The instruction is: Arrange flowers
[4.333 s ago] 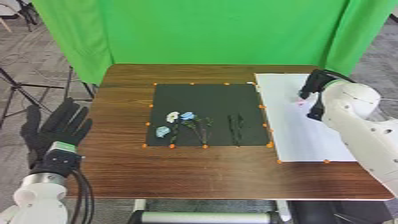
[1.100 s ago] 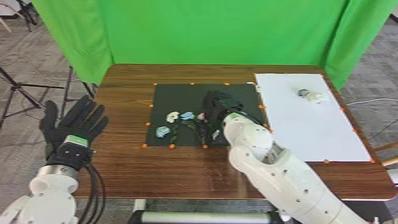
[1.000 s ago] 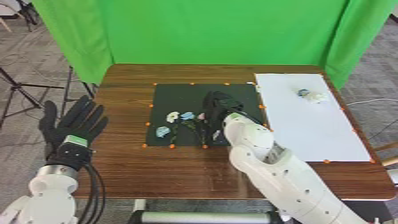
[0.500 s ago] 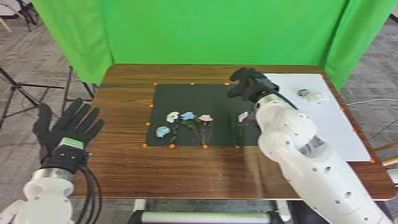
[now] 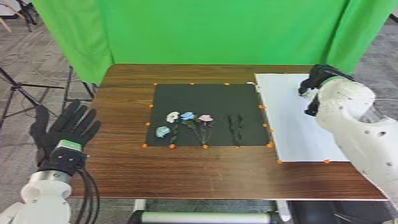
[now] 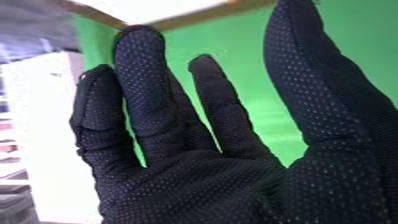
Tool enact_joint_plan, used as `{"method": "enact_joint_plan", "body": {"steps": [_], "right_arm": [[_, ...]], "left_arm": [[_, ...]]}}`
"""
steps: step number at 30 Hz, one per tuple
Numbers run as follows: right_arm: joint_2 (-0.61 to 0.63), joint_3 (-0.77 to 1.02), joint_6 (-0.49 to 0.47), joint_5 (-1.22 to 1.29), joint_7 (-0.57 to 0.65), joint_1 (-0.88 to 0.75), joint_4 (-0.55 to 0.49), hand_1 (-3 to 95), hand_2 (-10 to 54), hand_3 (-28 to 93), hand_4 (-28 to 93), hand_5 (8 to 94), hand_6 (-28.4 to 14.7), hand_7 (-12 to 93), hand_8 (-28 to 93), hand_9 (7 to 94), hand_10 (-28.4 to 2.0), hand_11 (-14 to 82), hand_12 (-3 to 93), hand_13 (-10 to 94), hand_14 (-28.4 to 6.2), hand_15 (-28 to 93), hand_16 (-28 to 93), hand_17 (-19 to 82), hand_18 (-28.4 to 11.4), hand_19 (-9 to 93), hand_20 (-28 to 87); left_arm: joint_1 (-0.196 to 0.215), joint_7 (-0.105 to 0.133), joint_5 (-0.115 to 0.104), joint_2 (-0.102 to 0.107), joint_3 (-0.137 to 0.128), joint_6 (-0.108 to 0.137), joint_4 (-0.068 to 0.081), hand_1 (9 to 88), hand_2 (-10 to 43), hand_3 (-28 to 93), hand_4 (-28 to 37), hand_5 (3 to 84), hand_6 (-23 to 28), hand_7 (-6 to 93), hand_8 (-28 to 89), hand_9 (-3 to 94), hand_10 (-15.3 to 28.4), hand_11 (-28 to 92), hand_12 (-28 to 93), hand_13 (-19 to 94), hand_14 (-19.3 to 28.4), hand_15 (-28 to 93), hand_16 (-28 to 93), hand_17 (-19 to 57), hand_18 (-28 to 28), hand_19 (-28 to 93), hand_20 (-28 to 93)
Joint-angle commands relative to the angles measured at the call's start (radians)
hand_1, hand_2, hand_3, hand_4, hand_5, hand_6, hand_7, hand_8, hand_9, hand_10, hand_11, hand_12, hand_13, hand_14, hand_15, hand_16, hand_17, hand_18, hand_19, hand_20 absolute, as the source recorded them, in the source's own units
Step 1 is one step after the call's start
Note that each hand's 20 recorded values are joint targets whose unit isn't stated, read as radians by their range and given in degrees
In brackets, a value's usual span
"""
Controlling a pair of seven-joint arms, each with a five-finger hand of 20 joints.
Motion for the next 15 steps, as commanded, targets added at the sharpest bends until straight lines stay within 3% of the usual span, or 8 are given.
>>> {"method": "enact_joint_plan", "body": {"steps": [1,5,8,12,15], "right_arm": [[0.002,-0.007,-0.017,-0.009,0.005,0.033,0.076,41.8,-9.5,77,-28,42.0,-10.9,9,-9,38.9,-20.7,8.2,12.9,57,-15.4,69,21,32,-24.4,84,35],[0.003,-0.024,-0.048,0.010,0.009,0.050,0.129,43.1,-9.5,77,-28,40.9,-10.5,9,-9,37.3,-19.2,8.4,12.3,57,-15.1,69,21,32,-24.4,84,35],[0.002,-0.027,-0.069,0.024,0.016,0.055,0.154,43.6,-9.5,78,-28,40.2,-10.4,10,-10,36.5,-19.0,8.7,11.7,57,-14.9,69,20,32,-24.2,84,35],[0.007,-0.013,-0.071,0.038,-0.004,0.032,0.158,44.3,-9.5,78,-28,39.5,-10.5,10,-10,36.6,-18.9,9.1,11.2,57,-14.8,69,20,32,-24.2,84,34],[0.004,-0.018,-0.051,0.028,-0.012,0.019,0.161,43.8,-9.5,78,-28,43.7,-10.6,11,-10,41.4,-18.6,10.5,11.1,59,-14.2,68,19,33,-24.0,84,35]], "left_arm": [[0.013,0.007,0.006,0.004,-0.003,-0.007,-0.007,21.4,13.7,70,-28.3,34.6,8.2,16.6,-9,27.9,13.8,21,10,18,13.9,33,-9,-6.6,11.6,29,7],[0.011,0.007,0.012,0.003,0.002,-0.010,-0.005,21.7,13.6,70,-28.3,35.0,8.3,16.9,-9,28.0,13.8,22,10,18,13.9,33,-9,-6.5,11.6,29,7],[0.011,-0.017,0.083,0.003,-0.002,0.009,-0.005,21.8,13.5,70,-28.3,35.2,8.3,16.8,-9,28.0,13.8,22,10,18,13.9,33,-9,-6.6,11.6,29,7],[0.012,-0.014,0.083,0.004,-0.004,0.003,-0.007,22.1,13.5,70,-28.3,36.1,8.5,16.7,-9,28.1,13.8,22,10,18,13.8,33,-9,-6.6,11.6,29,7],[0.017,-0.016,0.080,0.002,-0.007,-0.008,-0.007,22.2,13.5,70,-28.3,36.5,8.6,16.6,-9,28.2,13.9,22,10,18,13.8,33,-9,-6.7,11.5,29,7]]}}
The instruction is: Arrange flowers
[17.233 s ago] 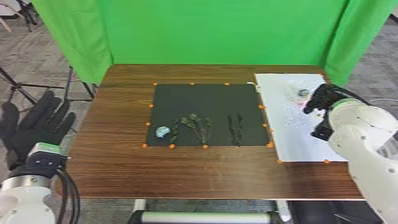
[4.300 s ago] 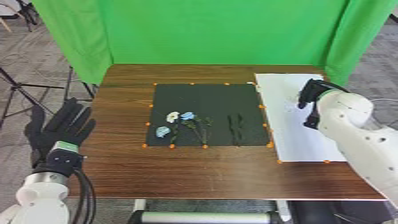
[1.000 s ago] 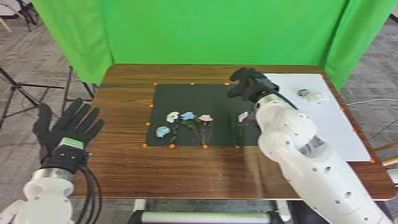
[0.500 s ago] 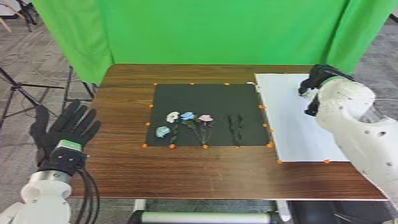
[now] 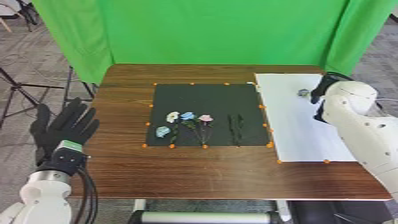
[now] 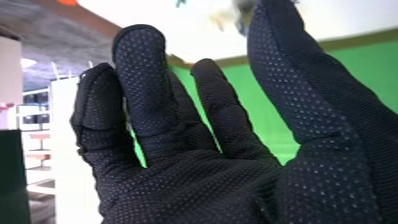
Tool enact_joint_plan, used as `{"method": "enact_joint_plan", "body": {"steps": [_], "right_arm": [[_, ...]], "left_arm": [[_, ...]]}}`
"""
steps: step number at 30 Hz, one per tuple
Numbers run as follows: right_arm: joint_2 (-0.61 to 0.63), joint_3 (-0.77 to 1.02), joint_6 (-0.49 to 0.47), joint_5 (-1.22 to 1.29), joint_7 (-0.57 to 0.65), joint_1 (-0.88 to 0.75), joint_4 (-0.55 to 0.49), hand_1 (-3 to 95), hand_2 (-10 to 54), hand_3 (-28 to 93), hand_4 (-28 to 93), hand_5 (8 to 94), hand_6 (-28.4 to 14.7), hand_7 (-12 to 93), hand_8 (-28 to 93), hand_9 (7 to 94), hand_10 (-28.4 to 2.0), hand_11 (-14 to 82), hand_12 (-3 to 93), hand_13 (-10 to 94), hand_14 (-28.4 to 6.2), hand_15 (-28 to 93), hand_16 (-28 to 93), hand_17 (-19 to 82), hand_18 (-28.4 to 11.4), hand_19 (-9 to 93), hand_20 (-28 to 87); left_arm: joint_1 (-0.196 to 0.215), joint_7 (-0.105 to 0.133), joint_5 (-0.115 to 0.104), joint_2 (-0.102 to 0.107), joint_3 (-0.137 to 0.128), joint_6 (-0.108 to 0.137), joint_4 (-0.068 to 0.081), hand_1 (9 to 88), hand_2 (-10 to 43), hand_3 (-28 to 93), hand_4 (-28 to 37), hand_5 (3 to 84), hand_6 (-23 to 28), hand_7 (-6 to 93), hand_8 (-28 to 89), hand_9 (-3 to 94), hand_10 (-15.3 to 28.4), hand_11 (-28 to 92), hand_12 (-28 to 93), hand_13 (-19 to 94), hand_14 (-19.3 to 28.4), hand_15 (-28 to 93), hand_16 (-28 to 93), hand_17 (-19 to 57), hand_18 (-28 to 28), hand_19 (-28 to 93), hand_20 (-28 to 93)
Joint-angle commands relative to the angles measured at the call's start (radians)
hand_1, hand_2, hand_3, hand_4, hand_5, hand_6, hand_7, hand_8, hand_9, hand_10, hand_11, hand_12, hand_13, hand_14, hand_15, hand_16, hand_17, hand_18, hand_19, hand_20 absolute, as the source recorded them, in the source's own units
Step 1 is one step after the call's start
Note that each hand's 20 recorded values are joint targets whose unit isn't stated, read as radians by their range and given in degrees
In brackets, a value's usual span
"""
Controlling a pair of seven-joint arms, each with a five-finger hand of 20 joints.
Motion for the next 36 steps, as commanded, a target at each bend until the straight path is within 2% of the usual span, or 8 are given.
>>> {"method": "enact_joint_plan", "body": {"steps": [1,2,4,11,16,20,24,36], "right_arm": [[0.007,0.005,0.012,0.005,-0.022,-0.037,-0.001,44.0,-9.5,78,-28,45.1,-10.4,11,-10,43.0,-18.0,10.8,11.1,60,-13.8,67,19,33,-23.8,85,35],[0.005,0.003,0.011,0.006,-0.023,-0.040,0.001,44.4,-9.5,78,-28,45.9,-10.2,11,-10,44.4,-17.6,11.3,11.1,61,-13.5,67,19,33,-23.7,85,35],[-0.005,-0.003,0.005,-0.009,-0.030,-0.037,0.012,46.2,-9.5,78,-28,47.7,-9.7,12,-11,47.2,-16.8,11.9,11.1,62,-12.9,66,20,34,-23.8,85,35],[-0.011,-0.022,0.020,-0.031,-0.033,-0.051,0.049,53.5,-9.5,73,-28,51.6,-7.0,15,-12,52.7,-16.2,13.2,12.5,64,-9.2,60,31,35,-23.4,86,36],[-0.006,-0.057,0.174,-0.063,-0.031,-0.070,0.076,60.4,-9.5,69,-28,59.4,-5.1,18,-13,62.2,-14.6,18.9,15.8,67,-5.8,56,37,36,-21.9,86,37],[-0.004,-0.063,0.217,-0.087,-0.046,-0.084,0.074,64.2,-9.5,67,-28,67.7,-2.2,28,-1,77.4,-9.6,13.3,39.3,70,-5.4,55,43,38,-21.3,86,40],[0.002,-0.065,0.263,-0.107,-0.052,-0.102,0.054,64.8,-9.5,67,-28,71.3,-1.2,37,1,81.0,-9.2,17.1,46.1,72,-6.5,57,43,39,-21.7,86,42],[0.015,-0.021,0.418,-0.216,-0.079,-0.180,-0.281,62.8,-9.5,71,-28,74.6,-1.5,37,7,83.7,-9.4,18.8,49.1,75,-6.7,58,42,41,-23.2,89,42]], "left_arm": [[0.013,-0.018,0.008,-0.002,-0.008,-0.017,-0.004,22.2,13.5,70,-28.3,36.5,8.6,16.6,-9,28.2,14.0,22,10,18,13.8,33,-9,-6.7,11.5,29,7],[0.013,-0.023,0.010,-0.004,-0.008,-0.020,-0.001,22.3,13.5,70,-28.3,36.6,8.5,16.7,-9,28.2,14.0,22,10,18,13.8,33,-9,-6.7,11.5,29,7],[0.015,-0.009,-0.012,-0.004,-0.004,-0.018,-0.003,22.5,13.5,70,-28.3,36.8,8.5,16.7,-9,28.3,13.9,22,10,18,13.8,34,-9,-6.7,11.5,29,7],[0.007,-0.021,0.000,-0.006,-0.004,-0.029,0.002,22.8,13.7,70,-28.3,37.2,8.5,16.7,-9,28.8,14.0,22,10,18,13.9,34,-10,-6.8,11.5,29,7],[0.006,-0.024,-0.008,-0.010,-0.002,-0.028,0.001,22.8,13.8,70,-28.3,37.2,8.5,16.8,-9,28.8,14.0,22,10,18,13.9,34,-10,-6.9,11.5,30,7],[0.013,-0.021,-0.009,-0.011,-0.007,-0.028,-0.001,22.8,13.7,70,-28.3,37.3,8.5,16.8,-9,28.9,14.0,22,10,18,13.9,34,-10,-6.8,11.5,29,7],[0.013,-0.020,-0.008,-0.010,-0.007,-0.029,-0.002,22.8,13.7,70,-28.3,37.4,8.5,16.7,-9,28.9,14.0,22,10,18,13.8,34,-10,-6.8,11.5,29,7],[0.023,-0.013,-0.011,-0.007,-0.027,-0.034,-0.006,22.9,13.5,70,-28.3,37.4,8.5,16.6,-9,29.0,14.0,22,10,18,13.9,34,-10,-6.8,11.4,29,7]]}}
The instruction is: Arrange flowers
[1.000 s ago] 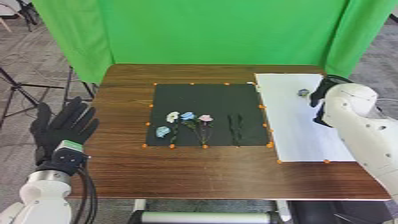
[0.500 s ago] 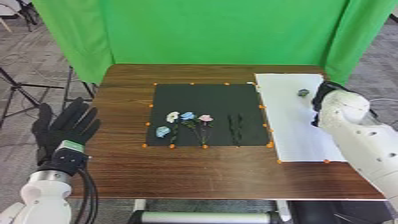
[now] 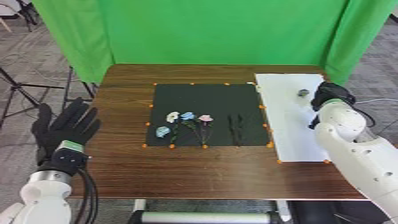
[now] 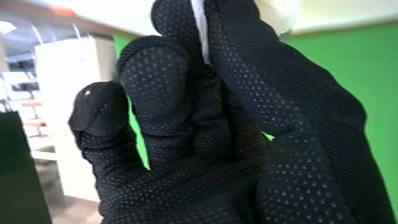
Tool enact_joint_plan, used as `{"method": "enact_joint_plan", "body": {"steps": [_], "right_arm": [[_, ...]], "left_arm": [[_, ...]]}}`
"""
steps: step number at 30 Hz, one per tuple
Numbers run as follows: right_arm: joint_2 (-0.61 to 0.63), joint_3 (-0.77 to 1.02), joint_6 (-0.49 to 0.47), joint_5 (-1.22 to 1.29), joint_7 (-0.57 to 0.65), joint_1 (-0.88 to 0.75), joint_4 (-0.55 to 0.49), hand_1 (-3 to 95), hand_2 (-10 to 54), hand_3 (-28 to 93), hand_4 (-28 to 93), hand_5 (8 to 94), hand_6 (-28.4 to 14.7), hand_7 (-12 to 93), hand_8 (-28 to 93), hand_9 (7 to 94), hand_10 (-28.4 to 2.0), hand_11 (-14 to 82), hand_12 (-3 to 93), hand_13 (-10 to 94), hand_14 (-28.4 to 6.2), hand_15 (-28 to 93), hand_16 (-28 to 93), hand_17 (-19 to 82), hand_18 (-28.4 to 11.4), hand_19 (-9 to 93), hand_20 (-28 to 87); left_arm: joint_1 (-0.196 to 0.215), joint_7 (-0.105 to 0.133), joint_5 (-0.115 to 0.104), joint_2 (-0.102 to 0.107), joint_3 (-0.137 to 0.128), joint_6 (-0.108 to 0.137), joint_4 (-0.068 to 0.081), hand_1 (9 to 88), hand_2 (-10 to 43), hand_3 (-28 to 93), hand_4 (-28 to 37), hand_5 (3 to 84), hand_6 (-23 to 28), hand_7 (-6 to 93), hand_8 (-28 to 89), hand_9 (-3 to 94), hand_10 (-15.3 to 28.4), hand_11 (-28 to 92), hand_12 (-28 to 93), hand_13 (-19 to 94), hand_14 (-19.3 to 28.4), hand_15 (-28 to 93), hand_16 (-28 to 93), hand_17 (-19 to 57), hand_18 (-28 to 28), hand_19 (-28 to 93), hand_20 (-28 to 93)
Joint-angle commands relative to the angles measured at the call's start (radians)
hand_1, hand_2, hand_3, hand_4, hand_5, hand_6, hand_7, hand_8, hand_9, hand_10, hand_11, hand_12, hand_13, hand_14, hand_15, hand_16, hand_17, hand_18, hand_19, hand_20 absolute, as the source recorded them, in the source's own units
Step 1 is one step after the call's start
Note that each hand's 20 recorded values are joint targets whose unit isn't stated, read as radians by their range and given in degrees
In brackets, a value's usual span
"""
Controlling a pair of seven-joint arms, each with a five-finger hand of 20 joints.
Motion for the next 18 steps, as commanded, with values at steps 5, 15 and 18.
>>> {"method": "enact_joint_plan", "body": {"steps": [5,15,18], "right_arm": [[-0.040,-0.101,0.110,-0.017,-0.124,0.051,-0.266,62.5,-9.5,71,-28,74.9,-1.6,36,8,83.7,-9.4,18.7,49.5,75,-6.8,58,42,41,-23.2,89,42],[-0.124,-0.286,-0.003,-0.049,-0.194,0.133,-0.227,61.9,-9.5,71,-28,74.7,-1.4,36,7,83.5,-9.3,17.5,48.4,75,-7.0,58,42,41,-23.2,89,41],[-0.128,-0.314,-0.032,-0.025,-0.190,0.139,-0.220,61.9,-9.5,71,-28,74.6,-1.4,36,7,83.4,-9.4,17.2,48.2,74,-7.0,58,42,41,-23.2,89,41]], "left_arm": [[0.029,-0.005,-0.006,-0.002,-0.029,-0.018,-0.008,23.0,13.5,70,-28.3,37.4,8.5,16.6,-9,29.0,13.9,21,10,18,13.8,34,-10,-6.8,11.4,29,7],[0.008,-0.027,0.016,-0.010,-0.017,-0.027,-0.001,23.2,13.3,70,-28.3,38.1,7.7,17.2,-9,28.9,13.8,22,10,18,13.7,34,-9,-6.7,11.4,29,7],[0.007,-0.031,0.013,-0.010,-0.012,-0.028,0.001,23.2,13.2,70,-28.3,38.0,7.8,17.0,-9,28.9,13.8,22,10,18,13.7,34,-9,-6.7,11.4,29,7]]}}
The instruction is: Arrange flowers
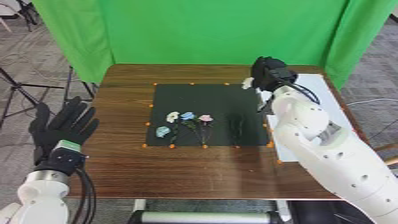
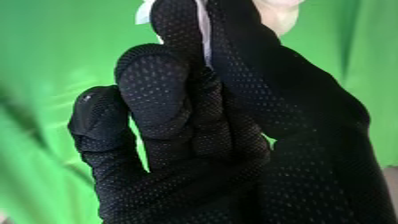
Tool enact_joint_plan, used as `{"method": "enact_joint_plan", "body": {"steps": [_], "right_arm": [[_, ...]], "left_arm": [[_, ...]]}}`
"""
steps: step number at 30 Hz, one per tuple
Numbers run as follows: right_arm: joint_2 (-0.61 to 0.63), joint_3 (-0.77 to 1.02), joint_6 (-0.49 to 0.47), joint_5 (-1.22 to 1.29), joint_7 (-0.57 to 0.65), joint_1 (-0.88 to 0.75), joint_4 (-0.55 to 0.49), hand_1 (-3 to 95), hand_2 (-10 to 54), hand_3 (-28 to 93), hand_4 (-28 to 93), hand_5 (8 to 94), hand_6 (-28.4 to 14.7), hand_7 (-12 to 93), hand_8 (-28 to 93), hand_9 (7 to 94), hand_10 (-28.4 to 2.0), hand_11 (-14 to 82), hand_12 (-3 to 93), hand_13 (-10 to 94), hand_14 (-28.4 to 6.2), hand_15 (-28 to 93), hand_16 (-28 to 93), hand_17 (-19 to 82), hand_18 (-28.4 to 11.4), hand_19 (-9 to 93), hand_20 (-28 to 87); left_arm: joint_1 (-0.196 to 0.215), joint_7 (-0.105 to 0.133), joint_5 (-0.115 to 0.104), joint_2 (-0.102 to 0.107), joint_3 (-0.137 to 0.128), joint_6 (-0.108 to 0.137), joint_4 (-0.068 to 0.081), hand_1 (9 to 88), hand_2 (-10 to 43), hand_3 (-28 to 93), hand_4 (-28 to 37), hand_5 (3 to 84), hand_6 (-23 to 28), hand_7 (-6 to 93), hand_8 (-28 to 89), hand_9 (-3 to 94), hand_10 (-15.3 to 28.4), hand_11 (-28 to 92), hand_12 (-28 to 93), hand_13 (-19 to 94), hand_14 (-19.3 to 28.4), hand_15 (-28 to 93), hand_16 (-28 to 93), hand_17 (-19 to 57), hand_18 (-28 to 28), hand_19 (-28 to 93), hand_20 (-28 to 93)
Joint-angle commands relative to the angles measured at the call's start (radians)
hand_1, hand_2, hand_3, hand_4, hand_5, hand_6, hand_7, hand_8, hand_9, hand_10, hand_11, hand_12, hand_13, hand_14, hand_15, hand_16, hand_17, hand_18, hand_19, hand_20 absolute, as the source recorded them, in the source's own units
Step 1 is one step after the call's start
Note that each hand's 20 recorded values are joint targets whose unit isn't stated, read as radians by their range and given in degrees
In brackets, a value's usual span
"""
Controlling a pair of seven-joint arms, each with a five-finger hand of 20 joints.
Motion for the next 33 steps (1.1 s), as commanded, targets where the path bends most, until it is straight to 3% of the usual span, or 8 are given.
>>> {"method": "enact_joint_plan", "body": {"steps": [1,13,23,26,28,33], "right_arm": [[-0.049,-0.079,-0.084,-0.037,-0.032,0.004,0.029,61.9,-9.5,71,-28,74.5,-1.4,36,7,83.3,-9.4,17.1,48.1,74,-7.0,58,42,41,-23.2,89,41],[-0.063,-0.118,-0.086,-0.065,-0.046,0.005,0.074,61.4,-9.5,71,-28,73.7,-1.4,36,5,82.4,-9.3,14.2,45.3,73,-6.9,56,42,39,-23.0,87,40],[-0.057,-0.127,-0.101,-0.075,-0.040,0.006,0.088,61.5,-9.5,71,-28,73.8,-1.5,36,5,82.2,-9.2,13.4,44.6,72,-6.8,55,43,39,-22.9,87,40],[-0.059,-0.126,-0.108,-0.074,-0.044,0.006,0.088,61.3,-9.5,71,-28,73.1,-1.5,36,4,81.6,-9.3,12.6,43.2,72,-6.6,55,44,39,-23.0,87,40],[-0.058,-0.125,-0.114,-0.060,-0.038,0.005,0.088,61.2,-9.5,70,-28,72.4,-1.7,34,3,80.5,-9.6,11.5,41.7,71,-6.3,55,44,38,-22.8,87,39],[-0.058,-0.111,-0.123,-0.060,-0.036,-0.011,0.086,61.1,-9.5,70,-28,71.1,-1.7,33,1,79.4,-9.8,10.3,40.2,70,-6.4,54,44,38,-22.9,86,39]], "left_arm": [[0.001,-0.014,0.009,-0.009,0.007,-0.018,0.000,23.2,13.2,70,-28.3,38.0,7.8,17.0,-9,28.8,13.8,22,10,18,13.7,34,-9,-6.7,11.4,29,7],[-0.010,-0.008,0.002,-0.009,0.021,-0.009,0.001,23.3,13.3,70,-28.3,38.1,8.0,16.8,-9,29.0,13.8,22,10,18,13.8,34,-9,-6.7,11.5,29,7],[-0.008,-0.006,0.004,-0.008,0.015,-0.010,0.001,23.4,13.4,70,-28.3,38.2,8.0,16.9,-9,29.2,13.9,22,10,18,13.8,34,-10,-6.8,11.5,29,7],[-0.014,-0.001,-0.003,-0.008,0.021,0.005,0.000,23.5,13.3,70,-28.3,38.2,8.0,16.9,-9,29.0,13.7,22,10,18,13.9,34,-10,-6.8,11.5,29,7],[-0.012,-0.014,0.003,-0.011,0.017,-0.011,0.002,23.5,13.3,70,-28.3,38.0,8.0,16.8,-9,28.4,13.6,22,10,18,13.8,34,-10,-6.9,11.5,29,7],[-0.016,-0.022,0.009,-0.010,0.015,-0.011,0.002,23.6,13.2,70,-28.3,37.2,8.0,16.7,-9,27.5,13.6,21,10,18,13.9,34,-10,-6.8,11.4,29,7]]}}
